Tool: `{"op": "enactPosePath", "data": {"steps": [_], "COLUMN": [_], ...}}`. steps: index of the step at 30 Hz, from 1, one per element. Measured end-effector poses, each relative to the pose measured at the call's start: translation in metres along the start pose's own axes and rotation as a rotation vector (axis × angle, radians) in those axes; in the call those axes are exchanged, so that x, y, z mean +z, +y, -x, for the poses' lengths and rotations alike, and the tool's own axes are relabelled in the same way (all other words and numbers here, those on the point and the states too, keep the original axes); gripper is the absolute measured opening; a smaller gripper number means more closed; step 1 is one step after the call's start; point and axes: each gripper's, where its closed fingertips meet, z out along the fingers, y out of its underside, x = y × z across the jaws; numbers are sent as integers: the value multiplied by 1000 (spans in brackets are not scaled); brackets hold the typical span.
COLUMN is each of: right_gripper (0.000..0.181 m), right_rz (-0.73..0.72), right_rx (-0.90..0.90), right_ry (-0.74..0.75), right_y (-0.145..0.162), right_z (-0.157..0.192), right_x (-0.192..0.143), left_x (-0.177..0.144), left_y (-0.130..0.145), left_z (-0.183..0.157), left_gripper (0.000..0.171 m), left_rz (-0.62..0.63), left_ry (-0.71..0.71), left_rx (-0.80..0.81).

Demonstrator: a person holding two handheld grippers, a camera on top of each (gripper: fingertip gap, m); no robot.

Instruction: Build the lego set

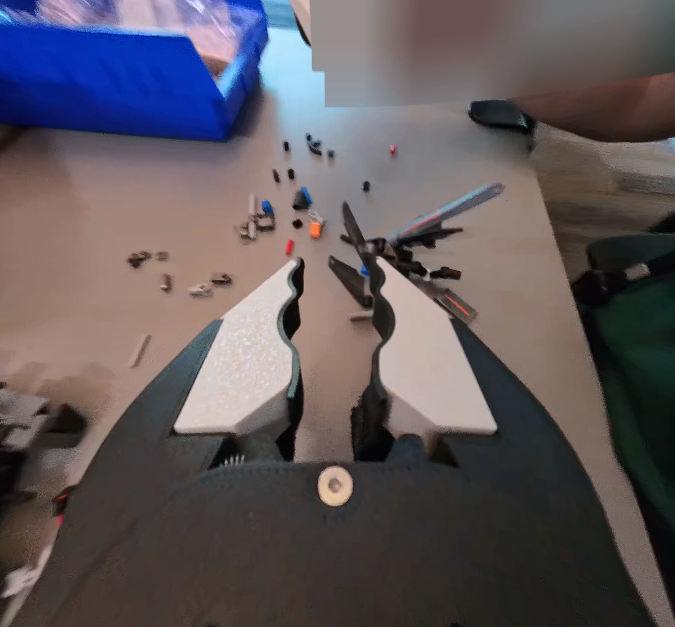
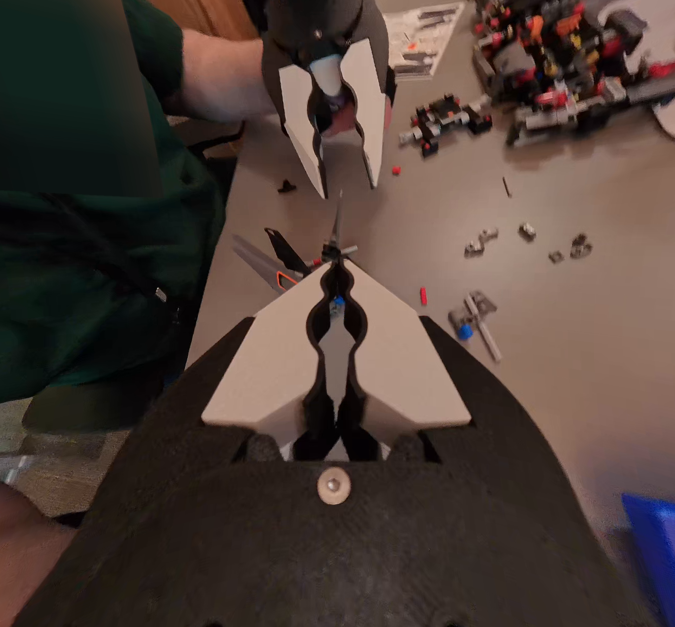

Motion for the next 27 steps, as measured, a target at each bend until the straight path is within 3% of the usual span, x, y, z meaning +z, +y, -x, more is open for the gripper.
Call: {"op": "enactPosePath", "data": {"steps": [4, 8, 15, 20, 24, 27], "right_gripper": [0, 16, 38, 37, 15, 10], "right_rz": [33, 4, 25, 122, 94, 55], "right_rx": [100, 175, 166, 41, 1, -1], "right_ry": [67, 84, 199, 372, 388, 415], "right_y": [22, 30, 50, 50, 42, 40], "right_z": [9, 28, 46, 41, 45, 45], "right_x": [7, 23, 45, 64, 75, 75], "left_x": [8, 15, 36, 35, 35, 34], "left_y": [23, 10, 19, 21, 20, 20], "left_z": [-10, -26, -30, -31, -31, -32], "left_gripper": [38, 38, 20, 7, 5, 5], "left_rz": [80, 5, 51, 38, 28, 18], "left_ry": [119, 219, 197, 202, 189, 186], "left_rx": [7, -14, 3, 9, 2, 11]}}
